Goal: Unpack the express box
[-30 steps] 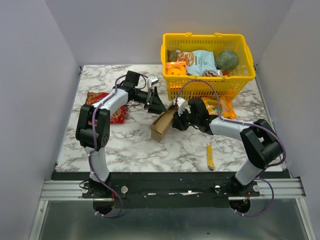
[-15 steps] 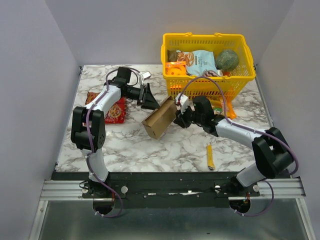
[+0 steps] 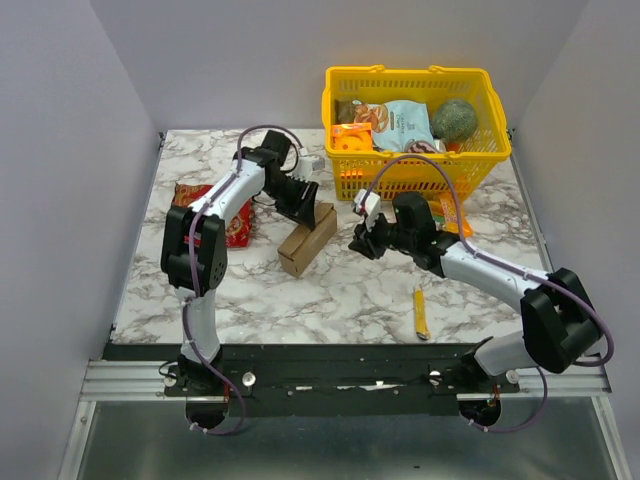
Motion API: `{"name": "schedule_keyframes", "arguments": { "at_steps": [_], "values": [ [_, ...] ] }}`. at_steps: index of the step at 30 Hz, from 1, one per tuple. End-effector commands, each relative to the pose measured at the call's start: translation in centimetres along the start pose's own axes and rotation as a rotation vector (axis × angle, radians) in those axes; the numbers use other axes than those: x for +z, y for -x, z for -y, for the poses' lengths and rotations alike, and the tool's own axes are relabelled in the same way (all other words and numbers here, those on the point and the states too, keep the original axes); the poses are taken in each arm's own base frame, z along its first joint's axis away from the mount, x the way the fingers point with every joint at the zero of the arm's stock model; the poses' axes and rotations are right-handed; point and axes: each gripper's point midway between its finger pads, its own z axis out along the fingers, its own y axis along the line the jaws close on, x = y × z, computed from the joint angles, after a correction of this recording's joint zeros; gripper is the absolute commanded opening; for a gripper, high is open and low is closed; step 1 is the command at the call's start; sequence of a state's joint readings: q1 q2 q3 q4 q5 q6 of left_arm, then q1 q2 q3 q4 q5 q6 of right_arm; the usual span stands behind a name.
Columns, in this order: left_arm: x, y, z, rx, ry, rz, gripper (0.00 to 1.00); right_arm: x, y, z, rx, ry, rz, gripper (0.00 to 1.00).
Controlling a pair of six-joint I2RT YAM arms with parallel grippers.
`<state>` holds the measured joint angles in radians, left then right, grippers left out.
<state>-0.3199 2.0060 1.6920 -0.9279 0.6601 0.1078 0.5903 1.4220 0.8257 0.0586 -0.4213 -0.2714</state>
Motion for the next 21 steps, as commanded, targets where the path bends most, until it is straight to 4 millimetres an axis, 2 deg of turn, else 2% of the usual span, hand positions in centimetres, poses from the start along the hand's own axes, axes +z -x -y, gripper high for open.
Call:
{"name": "schedule_keyframes", "arguments": {
  "at_steps": [1, 2, 9, 11, 14, 17, 21],
  "values": [
    [-2.2, 0.1, -2.0, 0.102, 0.272, -0.036, 0.44, 1.1, 1.2, -0.8, 0.015, 0.066, 0.019, 0.37],
    [-2.2, -0.1, -2.1, 0.114, 0.291, -0.042, 0.46, 1.2, 1.9, -0.5, 0.014, 0.060, 0.029, 0.37],
    [-1.4, -1.9, -0.9, 0.242, 0.383, -0.146, 0.50, 2.3, 2.7, 0.2, 0.032, 0.059, 0.035, 0.37],
    [-1.0, -2.0, -0.1, 0.285, 0.404, -0.160, 0.52, 2.3, 2.8, 0.1, 0.032, 0.061, 0.037, 0.37],
    [-1.5, -1.3, -0.2, 0.321, 0.476, -0.154, 0.53, 2.2, 2.7, 0.1, 0.035, 0.059, 0.035, 0.38],
    [-2.1, -0.5, -0.6, 0.349, 0.549, -0.152, 0.51, 2.0, 2.6, 0.1, 0.036, 0.053, 0.035, 0.38],
    [-2.4, -0.3, -0.1, 0.359, 0.519, -0.178, 0.43, 1.6, 2.3, -0.2, 0.034, 0.050, 0.030, 0.38]
  ]
}}
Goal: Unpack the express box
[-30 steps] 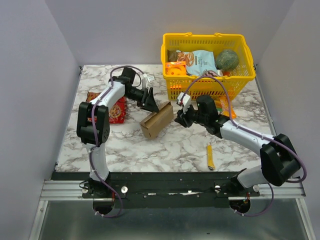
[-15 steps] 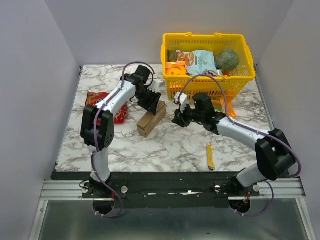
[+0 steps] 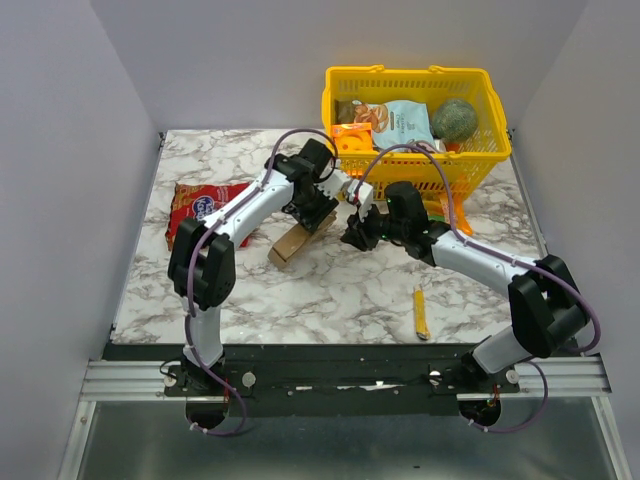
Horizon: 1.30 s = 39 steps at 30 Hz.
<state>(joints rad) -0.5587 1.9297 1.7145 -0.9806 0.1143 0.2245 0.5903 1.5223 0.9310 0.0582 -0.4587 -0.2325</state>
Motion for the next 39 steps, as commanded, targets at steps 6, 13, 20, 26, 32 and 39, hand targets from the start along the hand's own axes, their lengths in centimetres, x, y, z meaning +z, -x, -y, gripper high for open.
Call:
{"name": "schedule_keyframes", "arguments": {
  "at_steps": [6, 13, 20, 26, 32, 39],
  "values": [
    [-2.1, 0.6, 2.3, -0.130, -0.323, 0.027, 0.46, 0.3, 0.5, -0.6, -0.019, 0.032, 0.015, 0.36],
    [-3.4, 1.1, 6.3, -0.305, -0.715, 0.082, 0.50, 3.0, -0.1, -3.1, -0.009, 0.127, -0.015, 0.34],
    [-7.7, 2.8, 7.4, -0.492, -1.137, 0.196, 0.50, 6.3, -3.0, -4.7, -0.023, 0.124, -0.090, 0.32],
    [-8.9, 1.2, 6.4, -0.736, -1.443, 0.185, 0.54, 6.9, -4.2, -3.8, -0.044, 0.066, -0.124, 0.31],
    [-6.7, 0.2, 6.4, -0.844, -1.444, 0.086, 0.68, 7.0, -2.6, -3.4, -0.087, 0.061, -0.089, 0.31],
    [-5.1, 0.8, 1.8, -0.664, -0.966, 0.204, 0.98, 6.5, -1.7, -3.8, -0.097, 0.079, -0.070, 0.31]
  ]
}}
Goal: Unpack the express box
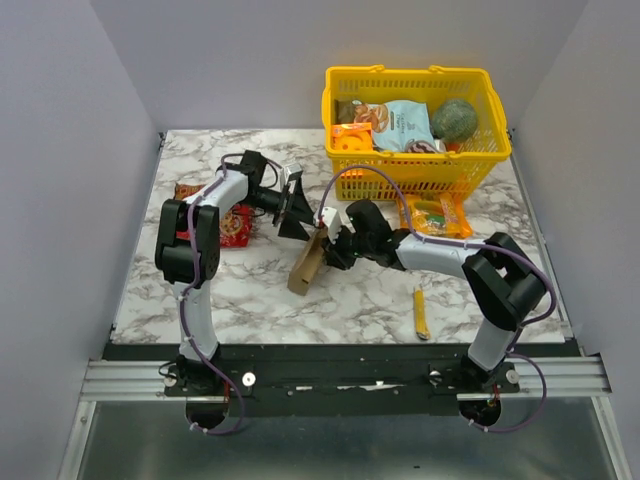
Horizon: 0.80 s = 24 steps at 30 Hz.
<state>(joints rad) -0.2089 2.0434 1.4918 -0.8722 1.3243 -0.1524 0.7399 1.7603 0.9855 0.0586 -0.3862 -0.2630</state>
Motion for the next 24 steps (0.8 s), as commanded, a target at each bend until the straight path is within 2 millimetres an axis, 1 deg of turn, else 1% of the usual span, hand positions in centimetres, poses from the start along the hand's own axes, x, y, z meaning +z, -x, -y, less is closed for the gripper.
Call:
{"name": "schedule_keyframes", "arguments": {
  "at_steps": [1, 3, 4, 5, 6, 7, 8, 9, 10, 13, 16, 19, 21, 22, 23, 24],
  "values": [
    [-2.1, 2.4, 0.8, 0.183, 0.217, 0.060, 0.98, -0.6, 4.2, 0.6, -0.065, -0.026, 0.110, 0.31],
    [-3.0, 2.9, 0.6, 0.239, 0.319, 0.076, 0.99, -0.9, 4.4, 0.6, -0.064, -0.030, 0.116, 0.31],
    [-3.6, 3.2, 1.0, 0.280, 0.380, 0.098, 0.98, -1.0, 4.6, 0.6, -0.063, -0.033, 0.119, 0.31],
    [-4.6, 3.9, -0.2, 0.305, 0.500, 0.123, 0.98, -1.2, 4.7, 0.8, -0.056, -0.043, 0.118, 0.31],
    [-5.3, 4.1, -0.5, 0.329, 0.573, 0.133, 0.99, -1.4, 4.7, 0.8, -0.055, -0.044, 0.117, 0.31],
    [-5.8, 4.2, -0.1, 0.364, 0.638, 0.152, 0.99, -1.9, 5.2, 0.9, -0.057, -0.051, 0.128, 0.31],
    [-7.3, 4.7, -1.2, 0.403, 0.765, 0.160, 0.99, -2.1, 5.4, 1.2, -0.056, -0.063, 0.130, 0.31],
    [-7.7, 4.6, -1.3, 0.420, 0.798, 0.163, 0.99, -2.4, 5.6, 1.2, -0.057, -0.069, 0.134, 0.31],
    [-8.1, 4.6, -0.8, 0.455, 0.824, 0.167, 0.99, -2.8, 6.0, 1.3, -0.060, -0.078, 0.146, 0.31],
    [-8.0, 4.1, -0.5, 0.539, 0.873, 0.136, 0.99, -3.4, 6.5, 1.3, -0.061, -0.091, 0.157, 0.31],
    [-6.8, 3.3, 0.1, 0.526, 0.817, 0.122, 0.99, -4.3, 7.0, 1.5, -0.048, -0.114, 0.169, 0.31],
    [-5.6, 2.8, 0.4, 0.552, 0.796, 0.103, 0.99, -5.5, 6.9, 2.3, -0.029, -0.142, 0.163, 0.31],
    [-5.1, 2.7, 0.7, 0.599, 0.803, 0.098, 0.99, -6.6, 6.8, 3.2, -0.013, -0.170, 0.160, 0.31],
    [-4.4, 2.2, 0.6, 0.627, 0.816, 0.078, 0.98, -6.9, 6.7, 3.6, -0.002, -0.180, 0.160, 0.31],
    [-4.1, 2.1, 0.5, 0.641, 0.821, 0.071, 0.95, -7.4, 6.7, 4.4, 0.014, -0.201, 0.162, 0.31],
    [-3.9, 1.9, 0.3, 0.648, 0.833, 0.061, 0.92, -7.9, 6.9, 4.7, 0.022, -0.211, 0.172, 0.31]
  ]
}}
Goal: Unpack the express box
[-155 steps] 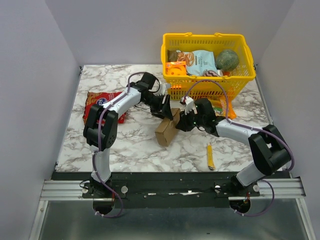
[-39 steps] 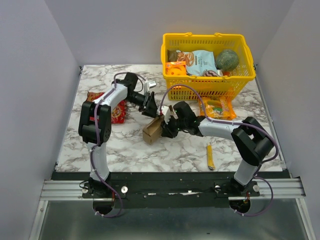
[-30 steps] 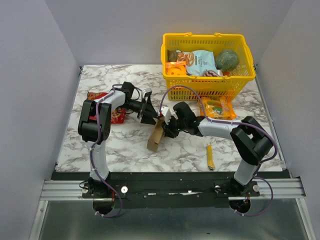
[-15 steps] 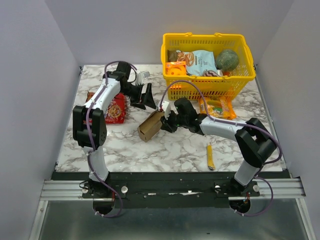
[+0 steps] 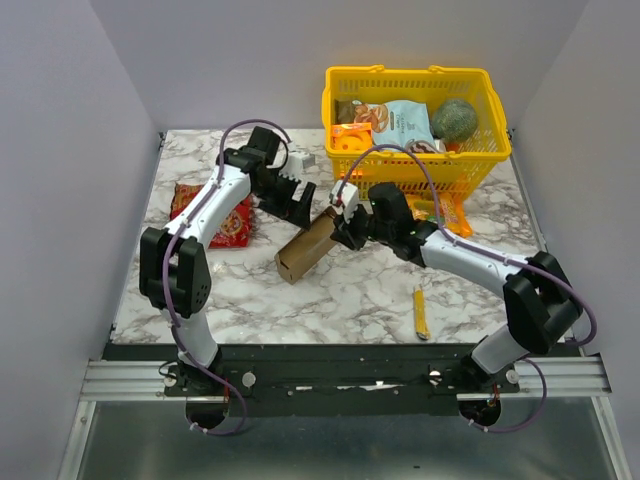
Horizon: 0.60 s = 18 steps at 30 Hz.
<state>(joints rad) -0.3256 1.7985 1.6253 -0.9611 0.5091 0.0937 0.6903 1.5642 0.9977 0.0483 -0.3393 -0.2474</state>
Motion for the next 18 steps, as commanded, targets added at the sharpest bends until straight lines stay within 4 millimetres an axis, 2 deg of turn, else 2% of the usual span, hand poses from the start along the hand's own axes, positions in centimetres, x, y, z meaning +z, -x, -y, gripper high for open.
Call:
{"name": "schedule_keyframes", "arguments": {
  "at_steps": [1, 5, 11, 12, 14, 15, 16, 17, 18],
  "values": [
    [0.5, -0.5, 0.8, 0.119, 0.089, -0.017, 0.89, -2.1, 0.8, 2.6, 0.052, -0.086, 0.008, 0.31],
    [1.7, -1.4, -0.3, 0.142, 0.181, -0.073, 0.80, -3.2, 0.9, 2.6, 0.037, -0.089, 0.025, 0.32],
    [1.7, -0.8, -0.7, 0.144, 0.202, -0.072, 0.54, -3.5, 0.5, 0.6, 0.010, 0.011, 0.039, 0.32],
    [1.7, -0.8, -0.5, 0.144, 0.191, -0.073, 0.45, -3.3, 0.8, 0.6, 0.009, 0.014, 0.052, 0.32],
    [1.7, -0.7, -0.4, 0.144, 0.187, -0.073, 0.36, -2.5, 1.2, 0.8, 0.018, 0.024, 0.061, 0.31],
    [1.6, -0.9, -0.3, 0.146, 0.182, -0.084, 0.23, -2.1, 1.5, 1.0, 0.017, 0.025, 0.071, 0.31],
    [1.9, -1.1, -0.5, 0.146, 0.181, -0.096, 0.15, -1.8, 1.7, 1.1, 0.026, 0.026, 0.074, 0.31],
    [2.0, -1.3, -0.5, 0.149, 0.178, -0.105, 0.10, -1.5, 2.7, 1.5, 0.022, 0.021, 0.094, 0.31],
    [2.1, -1.5, -0.5, 0.149, 0.169, -0.115, 0.02, -0.7, 2.4, 1.7, 0.034, 0.022, 0.084, 0.30]
  ]
}}
